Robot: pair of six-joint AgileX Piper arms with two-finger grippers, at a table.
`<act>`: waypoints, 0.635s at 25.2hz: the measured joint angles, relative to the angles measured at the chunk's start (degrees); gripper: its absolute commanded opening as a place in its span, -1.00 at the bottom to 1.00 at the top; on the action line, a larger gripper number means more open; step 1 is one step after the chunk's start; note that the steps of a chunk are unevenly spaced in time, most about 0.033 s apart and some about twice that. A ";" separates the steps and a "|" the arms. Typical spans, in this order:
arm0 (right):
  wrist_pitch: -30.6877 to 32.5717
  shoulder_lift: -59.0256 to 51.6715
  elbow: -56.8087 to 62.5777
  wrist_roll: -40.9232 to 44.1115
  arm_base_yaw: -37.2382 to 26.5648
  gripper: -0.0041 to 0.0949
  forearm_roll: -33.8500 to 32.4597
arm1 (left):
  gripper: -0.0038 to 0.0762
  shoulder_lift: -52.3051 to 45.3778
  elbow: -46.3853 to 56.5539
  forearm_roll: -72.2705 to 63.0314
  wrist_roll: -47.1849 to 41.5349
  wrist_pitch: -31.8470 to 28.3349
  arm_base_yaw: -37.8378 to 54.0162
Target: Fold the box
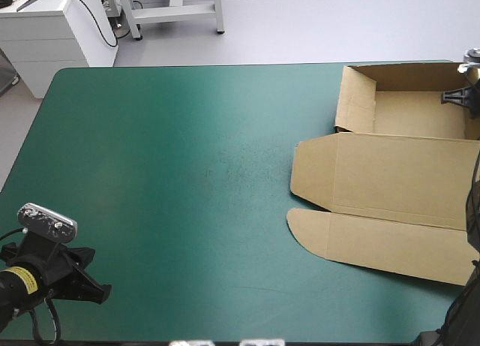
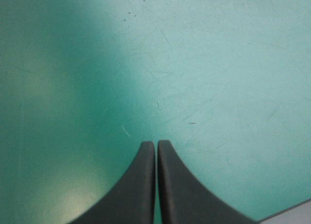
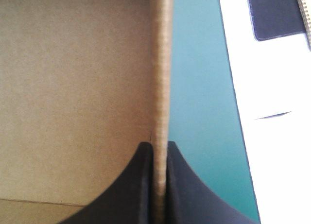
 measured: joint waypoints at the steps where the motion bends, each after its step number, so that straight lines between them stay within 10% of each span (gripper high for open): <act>1: 0.00 0.00 0.00 -0.11 -1.19 -0.96 0.65 | -0.92 0.00 0.00 0.00 0.00 0.00 0.00; 7: 0.00 0.00 0.00 -1.53 -5.50 -0.54 3.16 | -0.92 0.00 0.00 0.00 0.00 0.00 0.00; 12: 0.00 0.00 0.00 -2.35 -6.14 0.76 3.66 | -0.92 0.00 0.00 0.00 0.00 0.00 0.00; 16: 0.00 -0.04 0.00 -2.41 -6.14 0.85 4.17 | -0.92 0.00 0.00 0.00 0.00 0.00 0.00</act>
